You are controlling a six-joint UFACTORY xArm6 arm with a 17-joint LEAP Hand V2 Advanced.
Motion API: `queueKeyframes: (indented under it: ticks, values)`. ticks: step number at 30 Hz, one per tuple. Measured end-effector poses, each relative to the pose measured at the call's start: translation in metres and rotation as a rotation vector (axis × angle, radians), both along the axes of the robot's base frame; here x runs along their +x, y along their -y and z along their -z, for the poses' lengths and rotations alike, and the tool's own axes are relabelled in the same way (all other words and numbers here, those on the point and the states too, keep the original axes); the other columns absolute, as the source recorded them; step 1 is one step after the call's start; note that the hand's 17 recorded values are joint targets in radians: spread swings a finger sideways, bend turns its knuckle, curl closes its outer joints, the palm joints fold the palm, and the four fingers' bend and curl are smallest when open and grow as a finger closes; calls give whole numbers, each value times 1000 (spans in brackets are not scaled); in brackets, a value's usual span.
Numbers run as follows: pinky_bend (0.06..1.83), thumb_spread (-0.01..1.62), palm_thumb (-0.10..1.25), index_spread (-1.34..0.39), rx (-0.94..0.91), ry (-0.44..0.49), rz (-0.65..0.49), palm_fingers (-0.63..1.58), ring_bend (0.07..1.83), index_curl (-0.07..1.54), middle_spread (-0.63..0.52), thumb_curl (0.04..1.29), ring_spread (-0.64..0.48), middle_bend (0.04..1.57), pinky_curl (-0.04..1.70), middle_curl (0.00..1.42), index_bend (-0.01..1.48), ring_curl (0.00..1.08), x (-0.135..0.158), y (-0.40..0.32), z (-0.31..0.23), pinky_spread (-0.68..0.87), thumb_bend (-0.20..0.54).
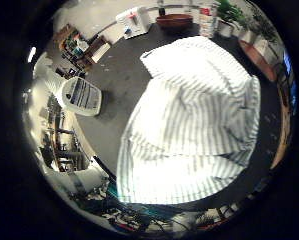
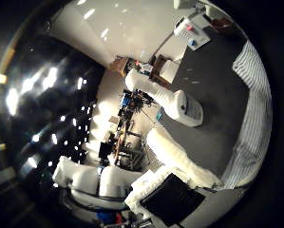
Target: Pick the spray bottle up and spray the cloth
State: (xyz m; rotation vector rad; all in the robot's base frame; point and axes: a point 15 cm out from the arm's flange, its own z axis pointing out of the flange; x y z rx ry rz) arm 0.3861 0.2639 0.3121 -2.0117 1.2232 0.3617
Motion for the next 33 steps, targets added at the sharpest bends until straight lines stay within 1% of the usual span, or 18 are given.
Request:
queueKeyframes:
  ticks: [2, 4, 7, 10, 12, 17, 23, 27, 33]
  values:
    - [291, 1110, 572, -189, -3, 3, 29, 263, 402, 327, 99, 329, 175, 240, 406, 393, 164, 335, -1, 25, -7, 451, -22]
    - [288, 1110, 572, -195, -25, 26, 54, 275, 405, 322, 98, 325, 175, 244, 391, 393, 166, 329, -3, 50, -13, 448, -22]
    - [284, 1110, 574, -199, -86, 76, 81, 294, 410, 322, 91, 322, 176, 240, 376, 391, 171, 321, -6, 83, -19, 447, -21]
    - [285, 1110, 577, -201, -153, 101, 97, 304, 420, 322, 89, 318, 178, 233, 364, 389, 170, 314, -10, 113, -21, 446, -21]
    - [288, 1106, 578, -204, -198, 99, 98, 304, 423, 323, 88, 317, 178, 225, 357, 386, 168, 309, -17, 130, -21, 446, -21]
    - [296, 1106, 571, -213, -326, 98, 142, 294, 407, 323, 86, 310, 175, 209, 342, 381, 170, 293, -25, 180, -18, 444, -22]
    - [307, 1102, 568, -215, -429, 97, 179, 275, 362, 332, 101, 304, 184, 187, 329, 369, 181, 273, -29, 216, -16, 435, -22]
    - [313, 1100, 571, -217, -469, 89, 216, 268, 327, 345, 106, 301, 186, 186, 321, 355, 184, 261, -36, 237, -20, 434, -21]
    - [301, 1106, 572, -217, -491, 80, 251, 268, 312, 358, 107, 293, 186, 182, 310, 336, 185, 258, -36, 254, -19, 426, -22]
